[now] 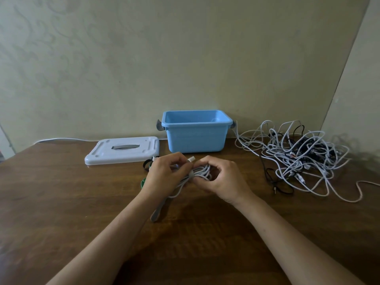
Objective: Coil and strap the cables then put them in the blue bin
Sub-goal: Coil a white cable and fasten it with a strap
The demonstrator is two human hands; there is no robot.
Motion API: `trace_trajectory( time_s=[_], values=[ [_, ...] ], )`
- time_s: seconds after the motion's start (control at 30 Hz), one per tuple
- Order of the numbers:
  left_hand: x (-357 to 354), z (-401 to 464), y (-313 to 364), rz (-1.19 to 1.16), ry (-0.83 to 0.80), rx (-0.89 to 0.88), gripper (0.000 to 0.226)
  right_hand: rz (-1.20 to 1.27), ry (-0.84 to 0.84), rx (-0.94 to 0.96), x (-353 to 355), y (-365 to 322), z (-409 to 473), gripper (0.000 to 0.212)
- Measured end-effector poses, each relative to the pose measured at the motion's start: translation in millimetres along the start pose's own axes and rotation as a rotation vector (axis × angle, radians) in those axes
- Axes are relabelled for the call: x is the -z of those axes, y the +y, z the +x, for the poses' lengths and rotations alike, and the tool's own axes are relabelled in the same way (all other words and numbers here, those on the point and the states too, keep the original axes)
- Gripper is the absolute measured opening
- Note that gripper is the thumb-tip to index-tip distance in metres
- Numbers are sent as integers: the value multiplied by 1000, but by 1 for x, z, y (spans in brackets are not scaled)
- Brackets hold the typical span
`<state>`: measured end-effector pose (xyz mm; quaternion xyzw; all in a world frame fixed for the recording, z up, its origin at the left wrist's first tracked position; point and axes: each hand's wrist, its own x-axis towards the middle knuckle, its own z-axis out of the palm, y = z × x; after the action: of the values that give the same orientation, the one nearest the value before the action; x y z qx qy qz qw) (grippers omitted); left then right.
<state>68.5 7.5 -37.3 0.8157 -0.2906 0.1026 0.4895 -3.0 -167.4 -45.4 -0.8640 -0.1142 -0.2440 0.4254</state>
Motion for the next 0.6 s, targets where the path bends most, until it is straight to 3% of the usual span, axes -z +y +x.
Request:
trace_trajectory(
  time_s=[0.33, 0.6],
  values=[
    [2, -2, 2, -31, -19, -73, 5, 231, -8, -163, -2, 2, 0, 27],
    [4, 0, 1, -11, -102, -114, 8, 209, -27, -219, -3, 2, 0, 29]
  ],
)
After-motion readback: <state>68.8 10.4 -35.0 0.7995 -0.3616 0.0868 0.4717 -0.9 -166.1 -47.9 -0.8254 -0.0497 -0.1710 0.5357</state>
